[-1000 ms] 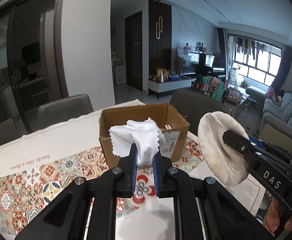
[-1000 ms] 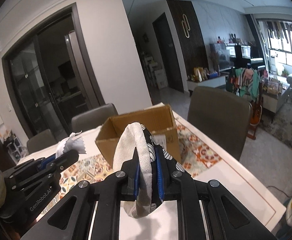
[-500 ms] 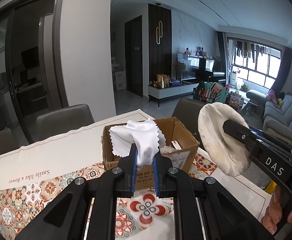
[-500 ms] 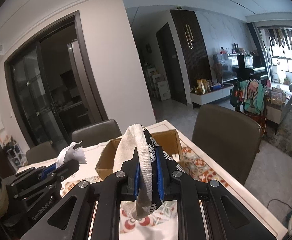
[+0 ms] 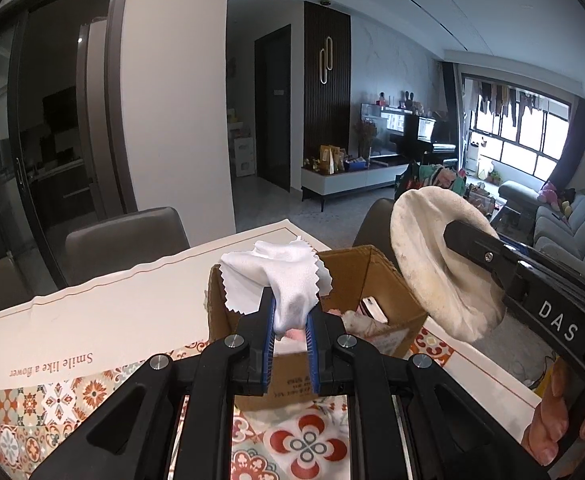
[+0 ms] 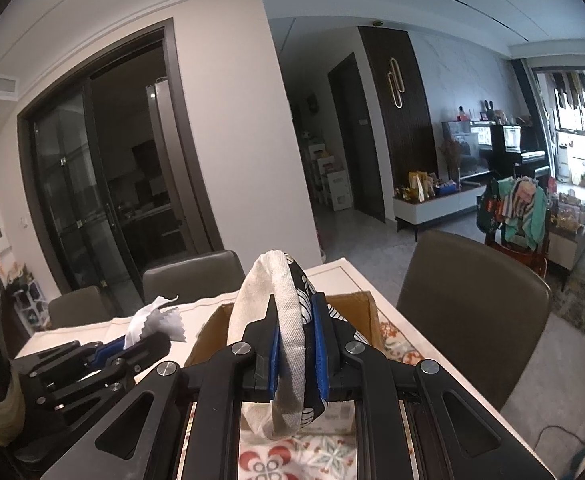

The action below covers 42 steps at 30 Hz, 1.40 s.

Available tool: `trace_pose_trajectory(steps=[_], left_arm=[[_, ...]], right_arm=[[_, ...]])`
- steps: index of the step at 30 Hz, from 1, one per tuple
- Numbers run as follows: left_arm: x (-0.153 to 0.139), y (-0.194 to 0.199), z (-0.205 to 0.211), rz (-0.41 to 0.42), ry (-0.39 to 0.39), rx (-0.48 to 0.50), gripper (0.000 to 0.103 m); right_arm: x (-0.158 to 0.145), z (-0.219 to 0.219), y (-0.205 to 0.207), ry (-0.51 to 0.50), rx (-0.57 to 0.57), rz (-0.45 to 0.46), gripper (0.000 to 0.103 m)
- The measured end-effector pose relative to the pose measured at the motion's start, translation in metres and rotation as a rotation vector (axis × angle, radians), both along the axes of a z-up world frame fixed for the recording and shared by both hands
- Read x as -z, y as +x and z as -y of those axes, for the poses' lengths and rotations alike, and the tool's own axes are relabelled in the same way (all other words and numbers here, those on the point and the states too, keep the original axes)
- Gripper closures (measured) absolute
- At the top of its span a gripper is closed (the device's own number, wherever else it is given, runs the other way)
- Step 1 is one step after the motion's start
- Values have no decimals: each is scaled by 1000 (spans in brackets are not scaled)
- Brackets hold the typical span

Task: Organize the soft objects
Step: 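Lift the white cloth with the left tool while the right tool carries the dotted cloth to the box, then open the left tool into the box while the right tool releases the dotted cloth inside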

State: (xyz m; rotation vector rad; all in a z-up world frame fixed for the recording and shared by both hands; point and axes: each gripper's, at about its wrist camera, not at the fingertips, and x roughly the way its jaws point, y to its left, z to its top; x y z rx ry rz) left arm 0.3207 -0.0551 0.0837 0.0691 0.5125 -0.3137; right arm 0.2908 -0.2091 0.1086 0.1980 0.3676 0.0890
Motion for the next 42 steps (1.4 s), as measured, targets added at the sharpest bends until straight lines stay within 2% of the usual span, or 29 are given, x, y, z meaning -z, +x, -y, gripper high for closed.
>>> trace_pose_trajectory(steps=[16, 23, 27, 34, 36, 38, 40, 42], left_arm=[[36, 61, 11, -65, 25, 1, 88], [61, 79, 18, -104, 45, 24, 88], [72, 88, 16, -135, 39, 32, 87], [86, 93, 18, -156, 52, 28, 83], [87, 92, 18, -163, 54, 26, 77], [87, 92, 18, -164, 49, 26, 74], [85, 90, 17, -163, 43, 29, 71], [82, 88, 17, -156, 39, 40, 68]], right_arm=[[18, -14, 59, -49, -52, -4, 88], [44, -20, 87, -73, -59, -78, 88], [57, -18, 100, -55, -59, -137, 88], [72, -17, 116, -75, -60, -199, 86], [73, -19, 117, -82, -63, -201, 84], [72, -21, 116, -99, -57, -199, 67], [70, -19, 116, -91, -49, -189, 59], [66, -17, 112, -81, -35, -177, 59]])
